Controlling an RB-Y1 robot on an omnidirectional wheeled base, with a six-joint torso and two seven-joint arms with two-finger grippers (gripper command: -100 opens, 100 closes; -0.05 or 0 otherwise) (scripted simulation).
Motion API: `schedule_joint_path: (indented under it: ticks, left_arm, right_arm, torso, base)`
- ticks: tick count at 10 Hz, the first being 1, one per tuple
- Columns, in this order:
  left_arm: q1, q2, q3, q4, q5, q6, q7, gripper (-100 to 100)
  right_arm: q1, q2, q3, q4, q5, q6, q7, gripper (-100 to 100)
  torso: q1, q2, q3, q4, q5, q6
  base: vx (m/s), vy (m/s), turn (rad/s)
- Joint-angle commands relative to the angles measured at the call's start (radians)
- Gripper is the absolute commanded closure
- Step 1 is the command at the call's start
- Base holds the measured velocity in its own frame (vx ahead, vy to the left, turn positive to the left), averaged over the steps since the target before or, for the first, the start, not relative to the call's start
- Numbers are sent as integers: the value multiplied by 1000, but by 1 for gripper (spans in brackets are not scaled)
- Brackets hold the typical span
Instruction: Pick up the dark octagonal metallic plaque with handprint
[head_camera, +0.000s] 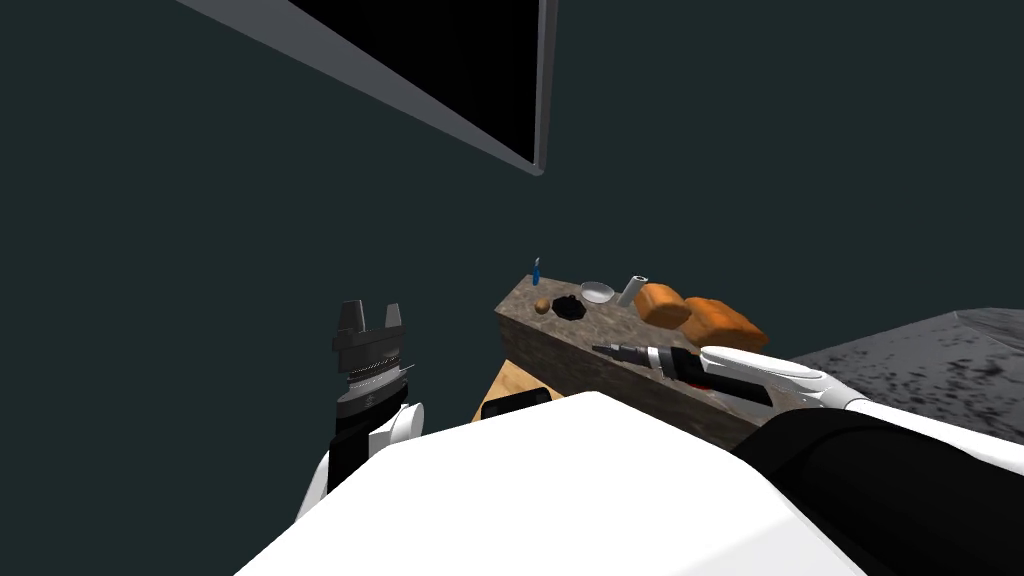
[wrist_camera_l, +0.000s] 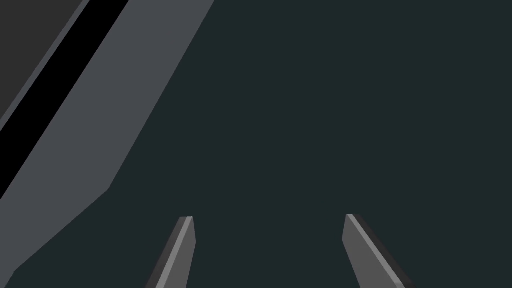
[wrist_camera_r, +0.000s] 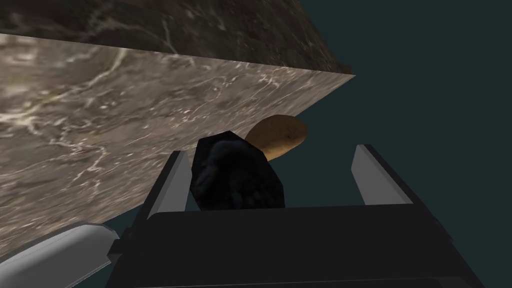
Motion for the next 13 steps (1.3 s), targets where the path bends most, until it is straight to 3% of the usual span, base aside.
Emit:
schedule_joint_path:
  ticks: [1,13]
  left_arm:
    - [0,0,0,0,0,0,0,0]
    - [0,0,0,0,0,0,0,0]
  right_arm:
    - [2,-45,4,12,2,-6,-6,-100]
    - [-16,-399,72,144,4,-69,-54,-100]
  torso:
    - [0,0,0,0,0,0]
    - [0,0,0,0,0,0]
  base:
    - [-3,-10,97]
    - [-8,-11,145]
